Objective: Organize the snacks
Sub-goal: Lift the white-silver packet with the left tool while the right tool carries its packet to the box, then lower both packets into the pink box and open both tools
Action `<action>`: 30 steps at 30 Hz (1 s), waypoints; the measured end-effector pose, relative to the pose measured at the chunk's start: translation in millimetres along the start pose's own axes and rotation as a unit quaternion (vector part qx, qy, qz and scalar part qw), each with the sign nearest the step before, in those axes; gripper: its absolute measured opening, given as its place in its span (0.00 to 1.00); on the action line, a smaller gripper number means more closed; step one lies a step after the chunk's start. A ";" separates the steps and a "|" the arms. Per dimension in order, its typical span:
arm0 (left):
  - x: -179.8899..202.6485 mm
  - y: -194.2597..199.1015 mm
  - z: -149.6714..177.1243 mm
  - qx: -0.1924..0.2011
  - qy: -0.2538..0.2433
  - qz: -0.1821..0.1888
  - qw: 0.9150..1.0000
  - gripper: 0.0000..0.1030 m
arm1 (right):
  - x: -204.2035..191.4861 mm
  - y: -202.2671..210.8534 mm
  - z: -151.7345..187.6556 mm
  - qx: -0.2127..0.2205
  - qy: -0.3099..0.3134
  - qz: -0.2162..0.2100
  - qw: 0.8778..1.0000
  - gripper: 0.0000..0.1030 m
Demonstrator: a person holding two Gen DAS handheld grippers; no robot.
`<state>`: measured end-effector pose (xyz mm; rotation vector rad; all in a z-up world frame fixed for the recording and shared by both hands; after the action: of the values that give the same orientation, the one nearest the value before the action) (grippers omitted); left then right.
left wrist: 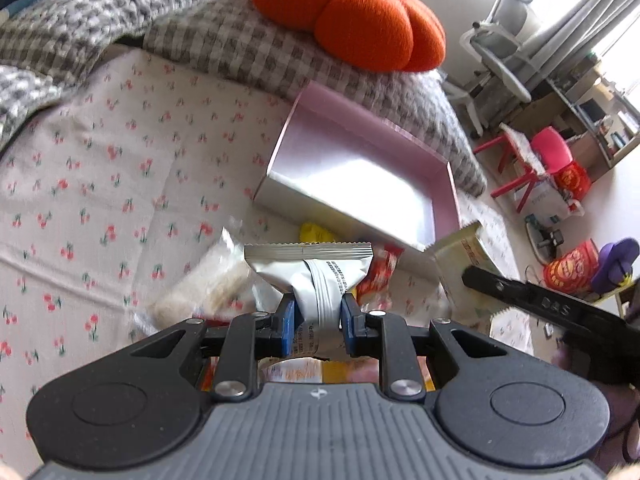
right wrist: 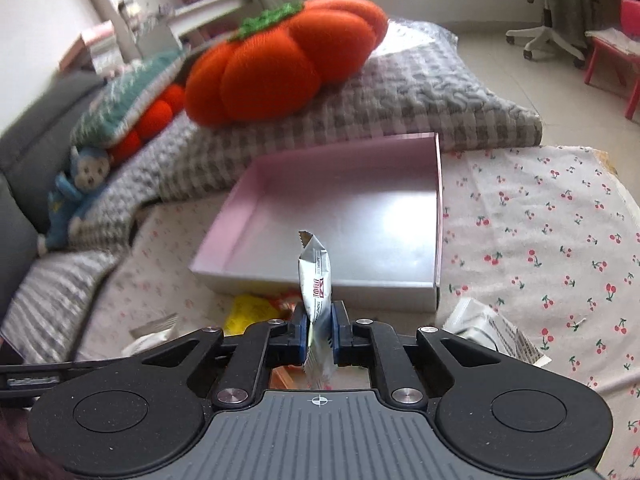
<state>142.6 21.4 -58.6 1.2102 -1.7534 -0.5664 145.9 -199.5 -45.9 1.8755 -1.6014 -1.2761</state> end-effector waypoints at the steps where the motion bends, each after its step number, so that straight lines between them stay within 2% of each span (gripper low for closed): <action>1: 1.3 -0.7 -6.6 0.005 -0.002 0.000 1.000 0.21 | 0.3 2.6 -5.3 0.007 -0.007 -0.003 1.000 0.10; 8: 20.8 -32.9 -57.4 0.041 -0.057 -0.015 0.997 0.20 | 10.9 -8.0 -40.1 0.043 -0.033 0.008 0.998 0.10; 12: 29.3 -61.2 -84.3 0.067 -0.098 -0.027 0.993 0.21 | 22.6 -27.7 -45.8 0.053 -0.041 0.021 0.998 0.10; 16: 31.4 -87.4 -95.6 0.085 -0.128 -0.028 0.988 0.21 | 31.2 -44.3 -44.1 0.052 -0.054 0.021 0.997 0.11; 21: 17.0 -112.8 -81.5 0.051 -0.166 -0.074 0.982 0.20 | 39.9 -60.4 -36.7 0.042 -0.055 0.035 0.997 0.11; 23: 16.4 -114.3 -74.0 0.046 -0.176 -0.077 0.980 0.20 | 42.8 -62.6 -34.4 0.040 -0.055 0.039 0.997 0.10; 30: 12.4 -106.7 -58.8 0.007 -0.164 -0.077 0.983 0.20 | 49.1 -62.6 -30.5 0.037 -0.061 0.048 0.996 0.10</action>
<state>244.2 -27.2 -106.8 1.3282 -1.9472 -0.8868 204.8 -234.7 -96.5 1.7691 -1.8010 -1.3293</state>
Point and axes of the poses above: each gripper's, at about its wrist camera, not at the fingertips, and y roughly against the way its jaws point, x to its right, z to its underside, the point moved 9 cm from there along -y, roughly the way its jaws point, and after that the axes turned 2 degrees about -y, right-handed, at the moved point
